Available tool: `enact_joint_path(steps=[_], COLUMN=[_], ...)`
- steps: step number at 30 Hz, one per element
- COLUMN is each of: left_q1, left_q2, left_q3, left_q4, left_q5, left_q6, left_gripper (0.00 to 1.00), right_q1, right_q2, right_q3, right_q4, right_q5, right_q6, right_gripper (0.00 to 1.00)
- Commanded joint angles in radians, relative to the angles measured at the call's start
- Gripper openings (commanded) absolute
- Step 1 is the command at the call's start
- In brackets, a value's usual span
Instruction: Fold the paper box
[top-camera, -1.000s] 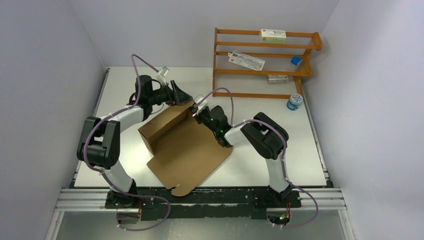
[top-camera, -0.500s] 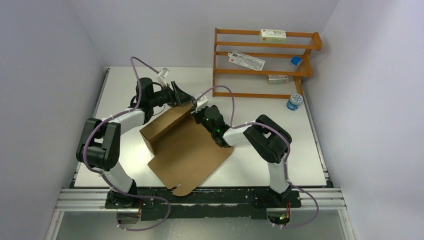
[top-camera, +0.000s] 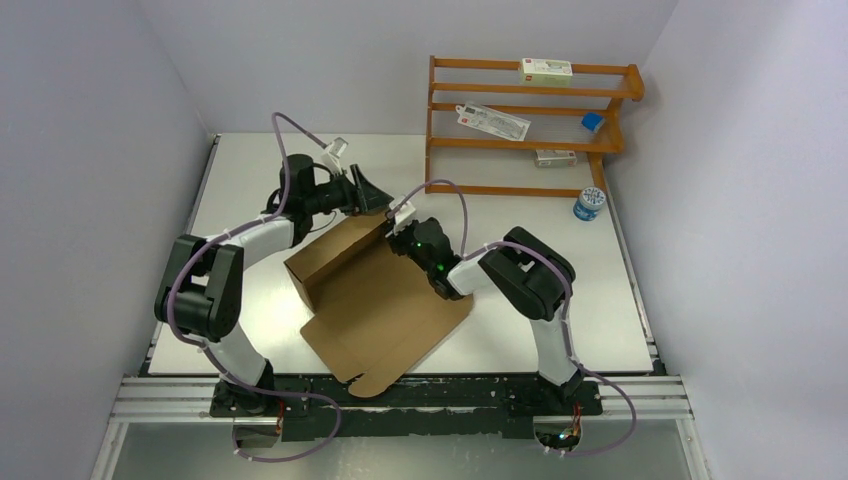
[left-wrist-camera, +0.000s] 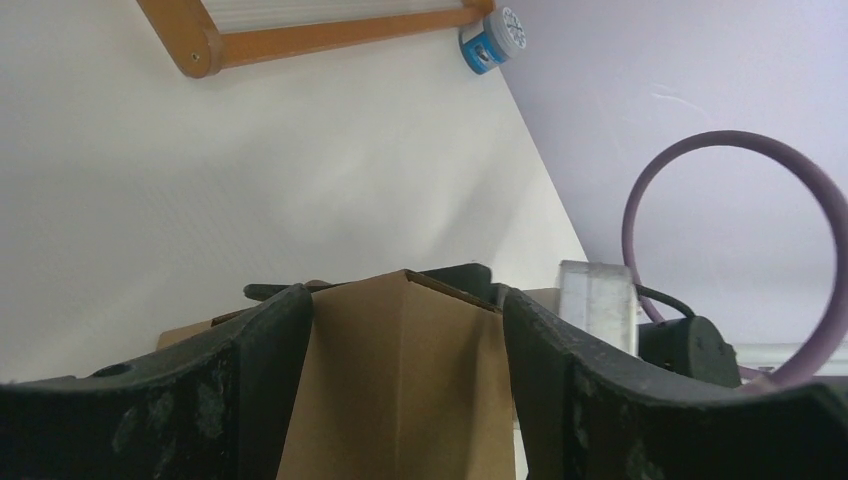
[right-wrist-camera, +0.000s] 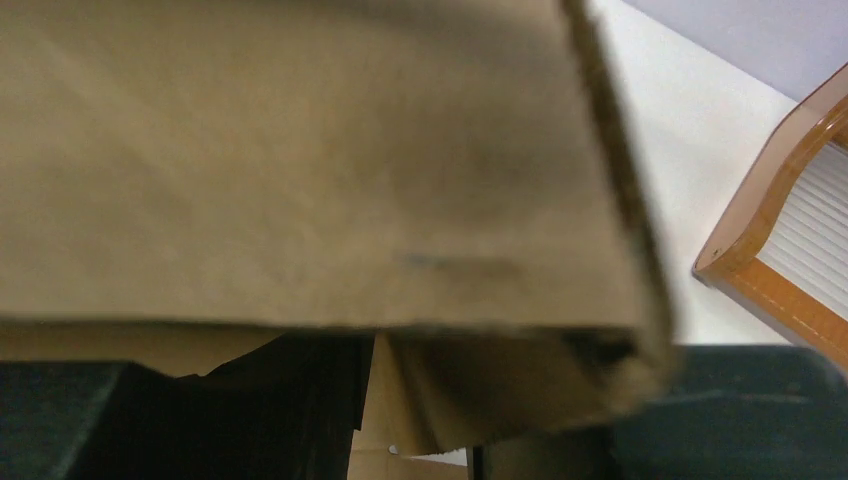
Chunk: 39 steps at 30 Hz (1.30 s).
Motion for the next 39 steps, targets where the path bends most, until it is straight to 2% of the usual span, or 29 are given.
enact_joint_path(steps=[1, 4, 11, 14, 19, 23, 25, 29, 34, 39], left_q1=[-0.022, -0.022, -0.038, -0.063, -0.102, -0.109, -0.109, -0.126, -0.146, -0.146], left_q2=[0.046, 0.048, 0.033, 0.022, -0.031, -0.071, -0.080, -0.053, -0.040, -0.060], left_q3=[0.005, 0.002, -0.053, -0.053, -0.099, -0.116, -0.116, -0.129, -0.122, -0.070], left_q4=[-0.148, -0.140, -0.042, -0.072, -0.041, -0.084, -0.105, -0.055, -0.080, -0.217], left_q5=[0.018, 0.023, 0.062, 0.051, 0.047, -0.016, -0.057, -0.026, -0.047, -0.160], left_q6=[0.060, 0.056, -0.014, 0.002, -0.017, 0.006, 0.017, -0.006, 0.021, 0.110], left_gripper=[0.74, 0.74, 0.74, 0.74, 0.74, 0.74, 0.74, 0.72, 0.70, 0.70], right_q1=[-0.019, -0.019, -0.016, -0.008, 0.001, 0.001, 0.000, -0.002, -0.003, -0.008], right_q2=[0.045, 0.046, 0.006, -0.021, -0.119, -0.160, -0.169, -0.160, -0.146, -0.198], right_q3=[-0.003, 0.037, -0.001, -0.014, -0.016, -0.035, -0.060, -0.072, -0.087, -0.138], right_q4=[0.059, -0.020, -0.002, -0.012, -0.186, -0.289, -0.286, -0.237, -0.164, -0.116], right_q5=[-0.018, 0.017, 0.173, 0.240, 0.317, 0.381, 0.400, 0.334, 0.245, 0.174], right_q6=[-0.091, -0.093, -0.039, 0.004, 0.160, 0.276, 0.312, 0.299, 0.253, 0.221], right_gripper=[0.38, 0.35, 0.12, 0.06, 0.00, 0.02, 0.03, 0.06, 0.18, 0.31])
